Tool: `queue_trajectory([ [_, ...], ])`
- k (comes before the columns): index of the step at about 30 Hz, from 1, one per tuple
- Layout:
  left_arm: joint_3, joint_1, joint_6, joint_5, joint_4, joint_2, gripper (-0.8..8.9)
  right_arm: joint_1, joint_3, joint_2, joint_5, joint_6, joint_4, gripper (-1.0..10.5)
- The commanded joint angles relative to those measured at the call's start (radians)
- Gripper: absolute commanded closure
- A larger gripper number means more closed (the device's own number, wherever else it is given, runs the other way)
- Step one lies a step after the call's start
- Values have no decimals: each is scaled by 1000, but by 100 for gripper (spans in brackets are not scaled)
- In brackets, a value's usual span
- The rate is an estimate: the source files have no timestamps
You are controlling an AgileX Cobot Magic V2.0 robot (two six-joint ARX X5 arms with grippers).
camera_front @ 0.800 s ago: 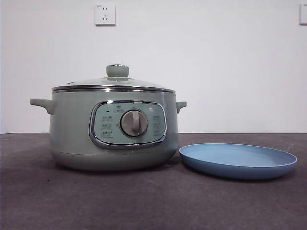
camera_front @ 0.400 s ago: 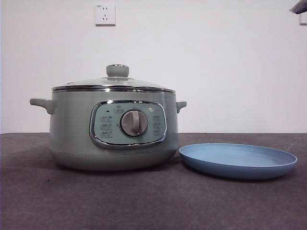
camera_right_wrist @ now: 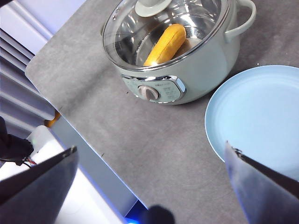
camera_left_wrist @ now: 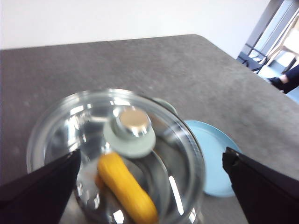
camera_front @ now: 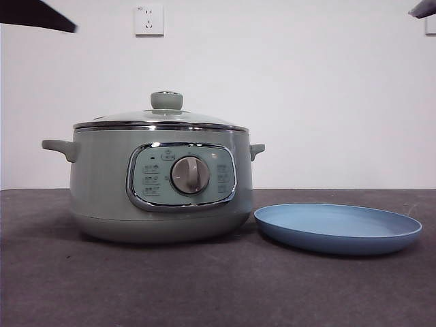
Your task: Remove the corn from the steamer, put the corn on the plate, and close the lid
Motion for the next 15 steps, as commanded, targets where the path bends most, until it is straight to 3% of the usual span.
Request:
queue_trajectory([
  [1,63,-36,53,-43,16,98,218,1,2,0,-1,-2,4,324],
  [8,192,-123,118,-127,42,327,218,1,2,0,0,-2,3,324],
  [15,198,-175,139,-200,106,446,218,1,2,0,0,16,3,324],
])
